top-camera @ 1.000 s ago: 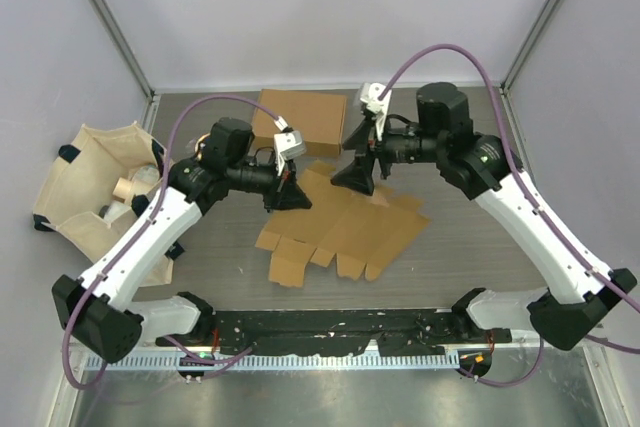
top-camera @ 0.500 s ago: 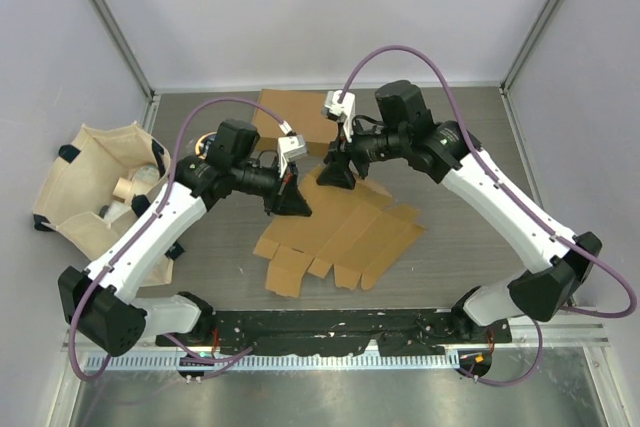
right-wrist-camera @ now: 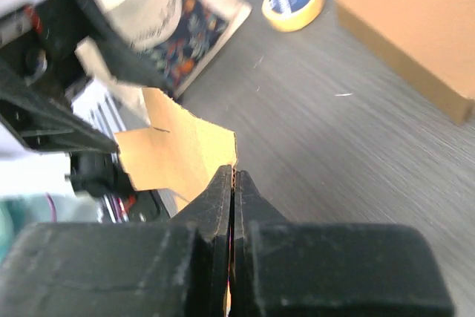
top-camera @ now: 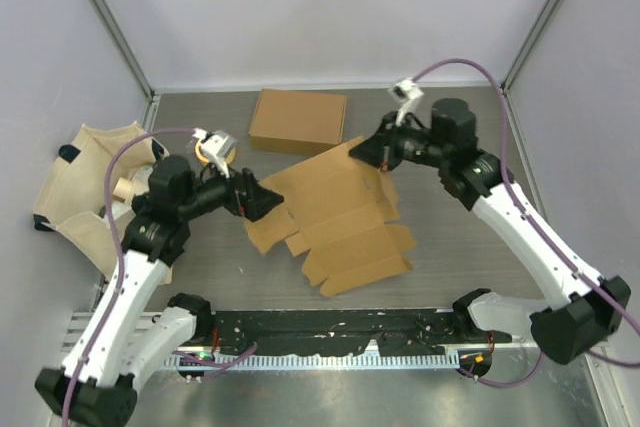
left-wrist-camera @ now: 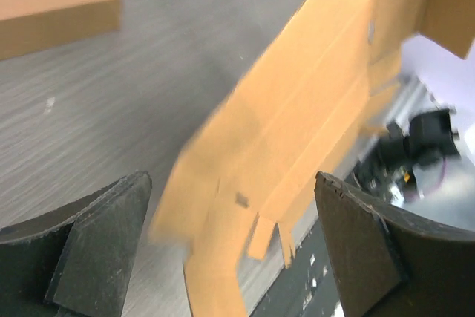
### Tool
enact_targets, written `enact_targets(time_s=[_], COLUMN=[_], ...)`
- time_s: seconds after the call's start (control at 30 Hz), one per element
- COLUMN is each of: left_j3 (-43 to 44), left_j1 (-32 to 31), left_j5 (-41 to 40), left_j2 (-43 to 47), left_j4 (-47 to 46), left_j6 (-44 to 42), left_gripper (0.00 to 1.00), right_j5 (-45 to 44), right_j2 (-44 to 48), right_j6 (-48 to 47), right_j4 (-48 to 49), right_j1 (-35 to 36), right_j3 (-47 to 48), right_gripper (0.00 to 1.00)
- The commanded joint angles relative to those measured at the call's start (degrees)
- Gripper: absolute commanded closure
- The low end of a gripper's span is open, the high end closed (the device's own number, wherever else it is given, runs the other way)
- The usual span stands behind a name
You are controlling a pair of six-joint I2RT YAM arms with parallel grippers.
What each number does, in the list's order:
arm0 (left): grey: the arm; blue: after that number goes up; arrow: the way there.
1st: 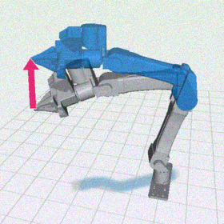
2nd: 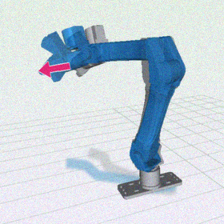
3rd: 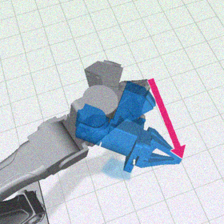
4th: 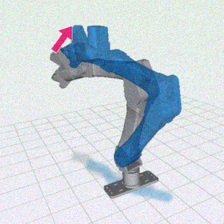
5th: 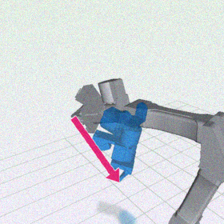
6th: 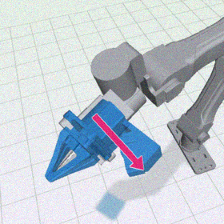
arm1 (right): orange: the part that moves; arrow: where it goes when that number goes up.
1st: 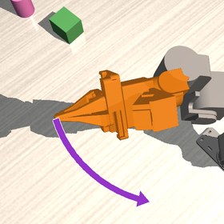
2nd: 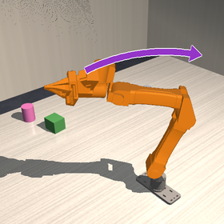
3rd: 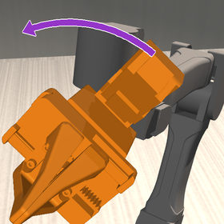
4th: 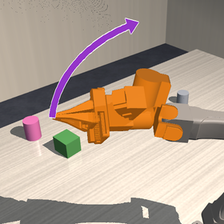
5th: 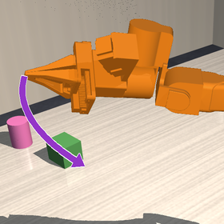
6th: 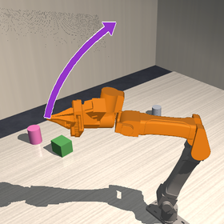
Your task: Fold the paper box
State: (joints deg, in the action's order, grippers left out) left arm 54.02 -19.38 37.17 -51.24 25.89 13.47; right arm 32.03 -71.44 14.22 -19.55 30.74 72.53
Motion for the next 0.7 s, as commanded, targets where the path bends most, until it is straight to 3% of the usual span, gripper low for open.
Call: enact_targets(time_s=[0.0, 0.1, 0.2, 0.37, 0.47, 0.5, 0.6, 0.63, 0.67], left_j3=[-10.1, -13.6, -15.0, -14.9, -13.9, -13.5, -12.9, -12.7, -12.4], left_j1=[3.6, 4.5, 5.4, 6.7, 7.0, 7.0, 7.0, 7.1, 7.1], left_j5=[-8.9, -9.9, -5.7, -1.5, 3.2, 4.1, 8.3, 9.8, 10.2], left_j2=[8.7, 8.9, 4.3, -1.0, -3.0, -3.9, -4.8, -4.9, -5.1], left_j4=[-18.6, -25.6, -34.6, -45.8, -48.3, -48.0, -48.3, -48.3, -46.9], left_j6=[17.0, 20.4, 24.8, 31.2, 32.3, 32.1, 31.0, 30.5, 29.7], left_gripper=[0.03, 0.03, 0.03, 0.09, 0.35, 0.57, 0.87, 0.93, 0.98], right_j5=[6.1, 13.8, 15.0, 16.1, 16.4, 16.4, 16.7, 16.0, 13.3], right_j2=[8.4, 9.0, 11.1, 12.5, 13.3, 13.4, 13.8, 13.5, 13.5], right_j6=[20.2, 26.8, 28.6, 27.3, 26.2, 26.2, 25.0, 19.3, 12.6], right_j4=[22.6, 31.1, 34.6, 31.8, 30.3, 30.0, 28.1, 25.7, 13.6], right_j1=[-10.8, -14.4, -15.7, -16.7, -17.6, -18.1, -19.8, -20.3, -21.0], right_j3=[-9.4, -15.0, -18.6, -18.9, -19.3, -19.5, -19.0, -17.9, -15.8], right_gripper=[0.99, 0.99, 0.99, 0.99, 0.99, 0.99, 0.98, 0.87, 0.78])
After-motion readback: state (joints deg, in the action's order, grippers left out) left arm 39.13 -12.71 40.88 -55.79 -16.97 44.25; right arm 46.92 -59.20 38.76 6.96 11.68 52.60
